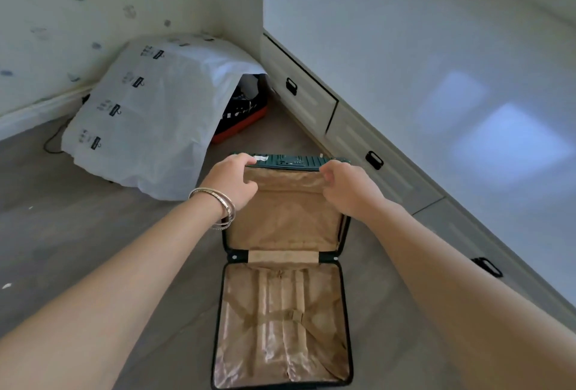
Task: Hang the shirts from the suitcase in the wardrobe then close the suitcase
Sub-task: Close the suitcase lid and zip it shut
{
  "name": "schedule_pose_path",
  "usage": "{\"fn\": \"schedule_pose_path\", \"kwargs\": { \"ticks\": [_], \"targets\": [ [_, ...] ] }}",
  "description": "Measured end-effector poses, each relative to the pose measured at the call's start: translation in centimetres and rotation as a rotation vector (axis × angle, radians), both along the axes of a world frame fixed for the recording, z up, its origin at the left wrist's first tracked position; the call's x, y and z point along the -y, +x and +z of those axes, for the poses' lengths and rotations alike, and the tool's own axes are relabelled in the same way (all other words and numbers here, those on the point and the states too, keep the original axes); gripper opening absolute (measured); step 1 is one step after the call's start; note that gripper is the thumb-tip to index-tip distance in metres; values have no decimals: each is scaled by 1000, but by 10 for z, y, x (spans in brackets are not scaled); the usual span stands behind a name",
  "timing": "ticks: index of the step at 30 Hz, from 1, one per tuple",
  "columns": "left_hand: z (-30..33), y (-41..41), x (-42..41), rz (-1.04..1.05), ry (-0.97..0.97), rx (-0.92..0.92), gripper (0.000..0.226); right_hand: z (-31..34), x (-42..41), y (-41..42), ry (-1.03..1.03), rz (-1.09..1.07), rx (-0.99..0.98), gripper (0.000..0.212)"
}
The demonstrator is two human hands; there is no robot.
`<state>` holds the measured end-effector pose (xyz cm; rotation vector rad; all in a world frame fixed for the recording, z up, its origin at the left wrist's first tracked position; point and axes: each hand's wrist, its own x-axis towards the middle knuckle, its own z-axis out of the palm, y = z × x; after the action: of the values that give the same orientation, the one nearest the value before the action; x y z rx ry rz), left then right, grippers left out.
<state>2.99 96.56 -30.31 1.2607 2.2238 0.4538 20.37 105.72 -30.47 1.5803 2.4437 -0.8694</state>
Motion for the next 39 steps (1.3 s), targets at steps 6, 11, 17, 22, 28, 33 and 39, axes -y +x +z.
{"fn": "schedule_pose_path", "kwargs": {
  "ticks": [6,11,17,22,28,33,39],
  "targets": [
    [-124,-15,-33,-88,-7,-96,54,-122,-31,-23,83,68,46,54],
    [-208,-31,-66,-164,7,-215,67,-195,-67,-37,230,71,42,53],
    [-273,-47,-93,-135,-18,-351,77,-259,-90,-43,347,108,71,58],
    [-291,-57,-101,-109,49,-451,72,-285,-102,-47,510,112,67,49],
    [-285,-51,-83,-91,211,-465,47,-284,-93,-43,621,110,32,36],
    [-271,-42,-45,-124,253,-419,42,-266,-62,-30,568,120,27,30],
    [-243,-21,2,-145,208,-467,35,-241,-13,-10,490,177,-5,18]
  ]
}}
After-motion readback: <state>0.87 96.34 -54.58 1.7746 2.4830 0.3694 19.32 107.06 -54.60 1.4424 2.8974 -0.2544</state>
